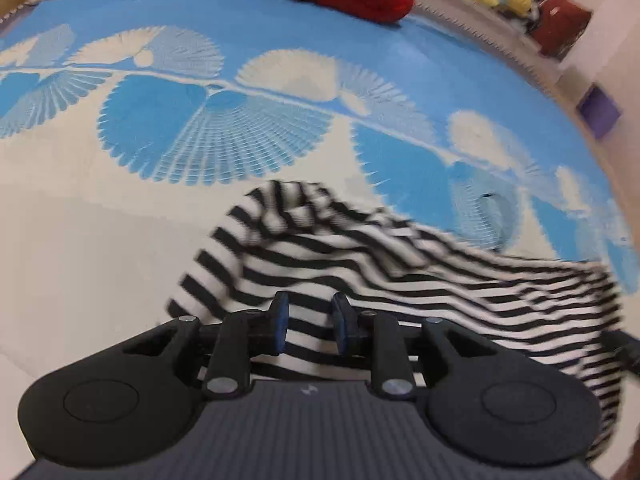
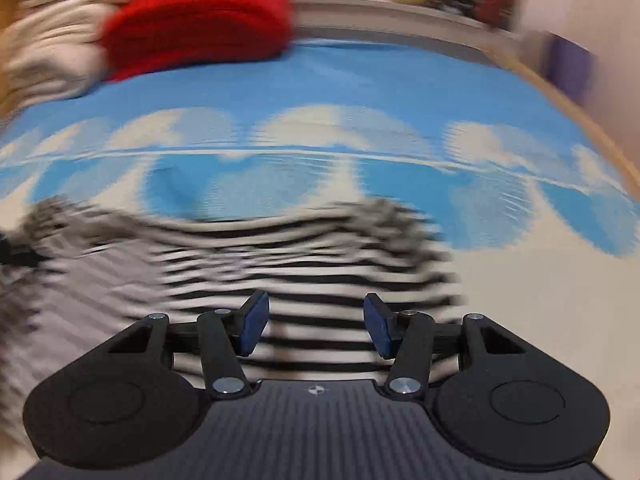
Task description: Fold small clothes
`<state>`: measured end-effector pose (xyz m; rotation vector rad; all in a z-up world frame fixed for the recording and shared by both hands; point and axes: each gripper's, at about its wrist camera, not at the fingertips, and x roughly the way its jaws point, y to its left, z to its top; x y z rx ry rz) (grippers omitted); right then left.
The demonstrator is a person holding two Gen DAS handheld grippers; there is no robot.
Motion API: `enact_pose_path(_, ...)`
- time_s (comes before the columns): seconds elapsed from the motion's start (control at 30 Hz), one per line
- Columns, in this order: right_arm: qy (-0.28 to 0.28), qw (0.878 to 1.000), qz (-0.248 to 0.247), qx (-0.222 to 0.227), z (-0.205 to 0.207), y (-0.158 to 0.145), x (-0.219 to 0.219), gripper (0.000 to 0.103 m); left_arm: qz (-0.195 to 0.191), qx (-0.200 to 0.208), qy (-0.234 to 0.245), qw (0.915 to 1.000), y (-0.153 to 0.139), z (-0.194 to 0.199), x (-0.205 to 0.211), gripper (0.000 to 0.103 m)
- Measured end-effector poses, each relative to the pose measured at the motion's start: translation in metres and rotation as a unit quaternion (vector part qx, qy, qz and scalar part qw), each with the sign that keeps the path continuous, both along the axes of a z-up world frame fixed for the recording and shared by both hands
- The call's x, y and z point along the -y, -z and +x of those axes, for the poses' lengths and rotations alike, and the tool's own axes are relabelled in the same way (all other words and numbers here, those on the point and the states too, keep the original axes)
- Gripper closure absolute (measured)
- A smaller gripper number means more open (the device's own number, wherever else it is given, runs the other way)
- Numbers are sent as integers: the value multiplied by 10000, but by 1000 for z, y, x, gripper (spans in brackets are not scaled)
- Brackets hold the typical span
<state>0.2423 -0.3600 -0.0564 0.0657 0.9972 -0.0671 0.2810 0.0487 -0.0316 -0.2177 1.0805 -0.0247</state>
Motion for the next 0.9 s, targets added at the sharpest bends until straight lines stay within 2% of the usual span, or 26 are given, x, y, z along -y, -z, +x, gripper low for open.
enact_pose_path(0.07,578,9979,43,-290,11,18,32,50,132,-270,-69,9995,15,6,-2,74)
enact_pose_path(0.13,971,9933,-242,-576,18,38,52,51,155,-291,-147,9993,20,9,-3,72)
enact_pose_path(0.17,1147,9903,-362,-692,20,47,61,46,192,-278,-162,9993,18,9,-2,72)
enact_pose_path(0.23,1340,9882,-142,-727,22,51,72,43,317,-231,-124,9992,8,7,4,72)
enact_pose_path(0.3,1413,9880,-182,-594,22,41,67,46,264,-52,117,9996,-7,0,15,72)
enact_pose_path(0.4,851,9964,-20,-28,7,6,38,49,169,42,888,9959,-23,-15,40,68)
enact_pose_path(0.47,-19,9989,431,185,-6,-7,8,48,158,-53,1653,9861,-23,-27,63,67)
enact_pose_path(0.53,-832,9938,716,170,-13,-7,-19,47,250,-19,2197,9752,-17,-36,81,64)
enact_pose_path(0.6,-1419,9881,584,-93,-10,8,-45,45,565,-99,2519,9661,1,-38,96,63)
enact_pose_path(0.63,-1494,9877,321,-346,-8,22,-54,44,706,-117,2566,9638,8,-38,99,62)
enact_pose_path(0.67,-1504,9863,11,-680,-7,38,-59,44,720,-82,2543,9644,9,-39,98,62)
enact_pose_path(0.7,-1500,9855,-67,-787,-9,44,-59,43,703,-76,2432,9674,3,-41,94,62)
enact_pose_path(0.77,-1306,9892,17,-661,-13,31,-51,42,581,16,2265,9723,-16,-51,83,63)
enact_pose_path(0.8,-1213,9911,138,-522,-19,23,-45,42,434,145,2333,9713,-27,-59,76,63)
enact_pose_path(0.87,-1249,9910,379,-310,-34,2,-33,44,97,302,2689,9626,-42,-76,65,61)
enact_pose_path(0.9,-1363,9892,462,-276,-41,-5,-29,44,31,221,2880,9574,-38,-81,65,59)
